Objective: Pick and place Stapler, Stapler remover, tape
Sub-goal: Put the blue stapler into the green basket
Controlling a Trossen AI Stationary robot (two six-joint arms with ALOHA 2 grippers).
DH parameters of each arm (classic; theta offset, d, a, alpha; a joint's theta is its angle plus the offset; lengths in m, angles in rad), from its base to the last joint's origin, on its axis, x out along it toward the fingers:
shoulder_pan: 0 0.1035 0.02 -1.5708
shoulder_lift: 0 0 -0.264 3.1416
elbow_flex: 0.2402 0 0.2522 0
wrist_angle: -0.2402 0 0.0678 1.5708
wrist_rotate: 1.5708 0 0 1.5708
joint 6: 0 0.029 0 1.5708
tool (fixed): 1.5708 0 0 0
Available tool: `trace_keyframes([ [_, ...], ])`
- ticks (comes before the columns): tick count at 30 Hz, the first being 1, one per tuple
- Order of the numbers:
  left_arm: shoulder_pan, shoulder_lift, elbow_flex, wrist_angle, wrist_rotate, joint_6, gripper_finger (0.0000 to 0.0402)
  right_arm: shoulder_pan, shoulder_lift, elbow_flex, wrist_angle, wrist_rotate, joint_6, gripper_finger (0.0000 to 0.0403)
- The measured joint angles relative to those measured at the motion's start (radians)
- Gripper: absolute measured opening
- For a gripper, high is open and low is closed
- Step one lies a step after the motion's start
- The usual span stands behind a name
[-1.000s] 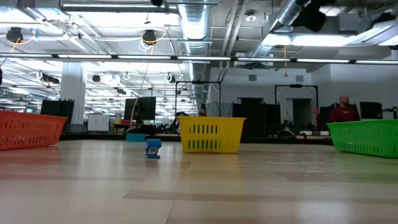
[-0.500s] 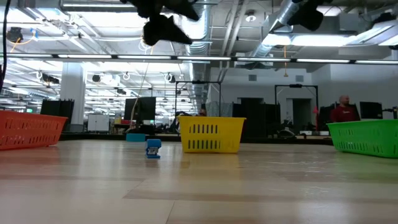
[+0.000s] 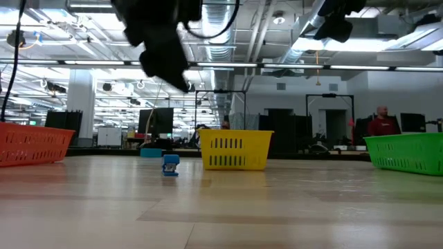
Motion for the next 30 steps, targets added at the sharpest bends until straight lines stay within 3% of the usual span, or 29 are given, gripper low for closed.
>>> trace_keyframes([
  [5,-0.021,0.068,0.0,-0.071,0.001,-0.088,0.0312,0.014,0.018,0.0,0.001,0.0,-0.001,0.0265],
  [17,-0.019,0.222,0.0,-0.054,0.009,-0.139,0.0312,0.013,0.02,0.0,0.005,0.024,-0.009,0.0265],
  [30,-0.012,0.243,0.0,-0.029,-0.021,-0.143,0.0312,0.013,0.02,0.0,0.013,0.032,-0.011,0.0265],
])
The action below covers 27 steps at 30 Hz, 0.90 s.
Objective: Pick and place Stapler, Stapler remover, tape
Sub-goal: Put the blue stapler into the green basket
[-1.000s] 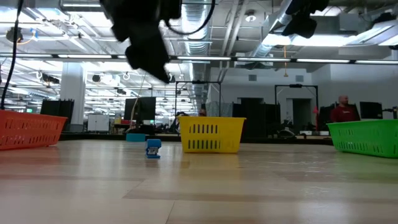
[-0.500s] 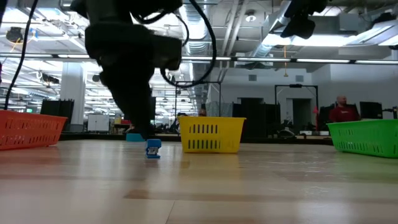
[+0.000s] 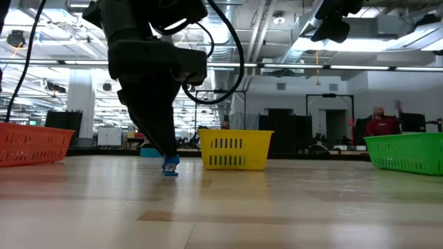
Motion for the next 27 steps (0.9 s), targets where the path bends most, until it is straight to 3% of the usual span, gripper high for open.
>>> trace_keyframes([
  [19,0.032,0.002,-0.069,0.114,0.023,-0.016,0.0311,0.0,0.0,0.0,0.0,0.0,0.002,0.0265],
  [27,0.032,0.002,-0.069,0.12,0.034,-0.018,0.0267,0.0,0.0,0.0,0.0,0.0,0.002,0.0265],
])
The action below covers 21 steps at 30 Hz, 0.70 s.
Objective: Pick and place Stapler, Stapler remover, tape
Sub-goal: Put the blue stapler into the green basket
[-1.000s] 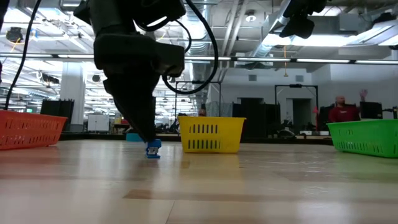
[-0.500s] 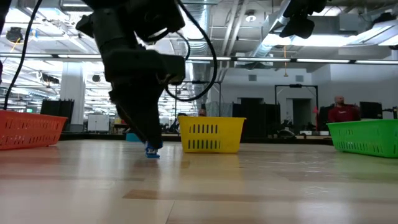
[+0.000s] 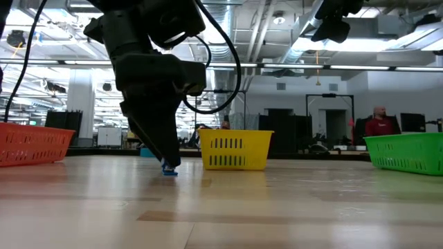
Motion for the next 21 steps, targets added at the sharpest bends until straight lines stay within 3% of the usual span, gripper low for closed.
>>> trace_keyframes([
  [9,0.0,0.0,0.0,0.004,0.0,0.0,0.0217,0.0,0.0,0.0,0.0,0.0,0.0,0.0265],
  [21,0.0,0.0,0.002,0.013,0.038,0.0,0.0187,0.0,0.0,0.0,0.0,0.0,0.0,0.0265],
])
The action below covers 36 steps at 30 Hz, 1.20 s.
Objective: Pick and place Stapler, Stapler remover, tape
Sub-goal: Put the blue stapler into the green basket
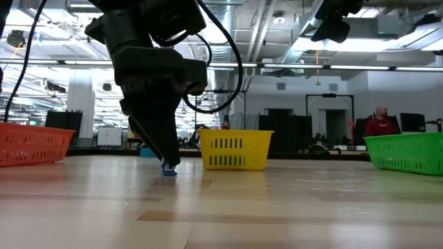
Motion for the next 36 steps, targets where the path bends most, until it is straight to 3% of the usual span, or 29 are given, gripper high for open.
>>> trace_keyframes([
  [14,0.0,-0.038,0.0,-0.011,0.002,0.0,0.0182,0.0,0.0,0.0,0.0,-0.001,0.0,0.0265],
  [24,0.0,-0.2,0.0,-0.016,-0.006,0.005,0.0182,0.0,0.0,0.0,0.0,-0.002,0.0,0.0265],
  [36,0.041,-0.418,0.0,0.05,-0.091,0.007,0.0182,0.008,0.0,0.0,0.054,-0.004,-0.003,0.0265],
])
